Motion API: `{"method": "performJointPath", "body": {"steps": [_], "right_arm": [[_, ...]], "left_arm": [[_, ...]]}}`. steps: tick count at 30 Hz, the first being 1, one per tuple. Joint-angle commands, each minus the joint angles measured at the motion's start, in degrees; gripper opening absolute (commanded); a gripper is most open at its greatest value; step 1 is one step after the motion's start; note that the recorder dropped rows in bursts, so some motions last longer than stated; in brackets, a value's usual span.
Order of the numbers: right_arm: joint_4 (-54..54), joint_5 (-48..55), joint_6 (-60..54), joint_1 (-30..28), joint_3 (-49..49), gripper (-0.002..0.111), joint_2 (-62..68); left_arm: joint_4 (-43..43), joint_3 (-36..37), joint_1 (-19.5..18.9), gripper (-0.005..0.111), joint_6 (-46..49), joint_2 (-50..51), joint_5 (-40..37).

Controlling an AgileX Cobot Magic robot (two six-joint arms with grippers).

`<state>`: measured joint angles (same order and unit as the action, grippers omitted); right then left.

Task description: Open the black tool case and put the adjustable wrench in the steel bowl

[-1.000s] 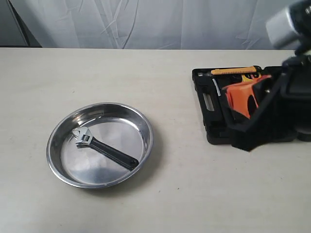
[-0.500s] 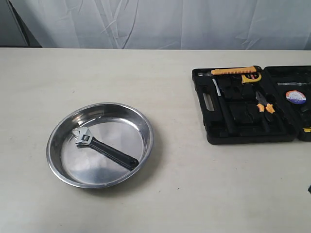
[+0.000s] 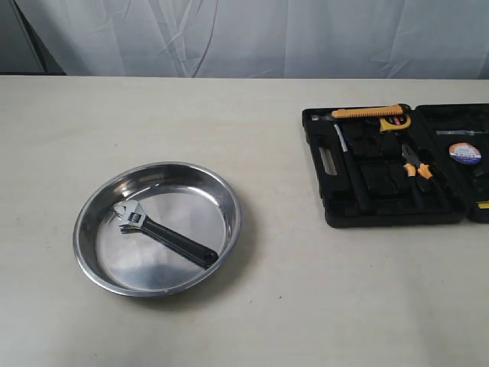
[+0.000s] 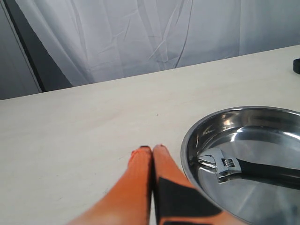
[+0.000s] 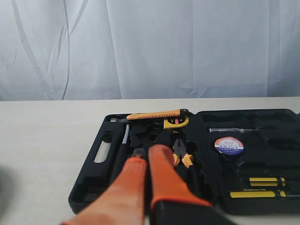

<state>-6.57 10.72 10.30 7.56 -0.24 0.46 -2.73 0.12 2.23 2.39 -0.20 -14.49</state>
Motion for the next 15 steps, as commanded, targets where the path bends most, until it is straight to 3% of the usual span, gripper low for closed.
{"method": "performJointPath", "body": {"steps": [1, 15], "right_arm": [[-0.3, 0.0, 0.0, -1.1, 0.2, 0.0, -0.5], [-0.2, -0.1, 0.0, -1.6, 0.2, 0.0, -0.5]], "left_arm": [[0.1, -0.1, 0.2, 0.0, -0.2, 0.2, 0.8], [0.1, -0.1, 0.2, 0.0, -0.2, 0.2, 0.8]]}}
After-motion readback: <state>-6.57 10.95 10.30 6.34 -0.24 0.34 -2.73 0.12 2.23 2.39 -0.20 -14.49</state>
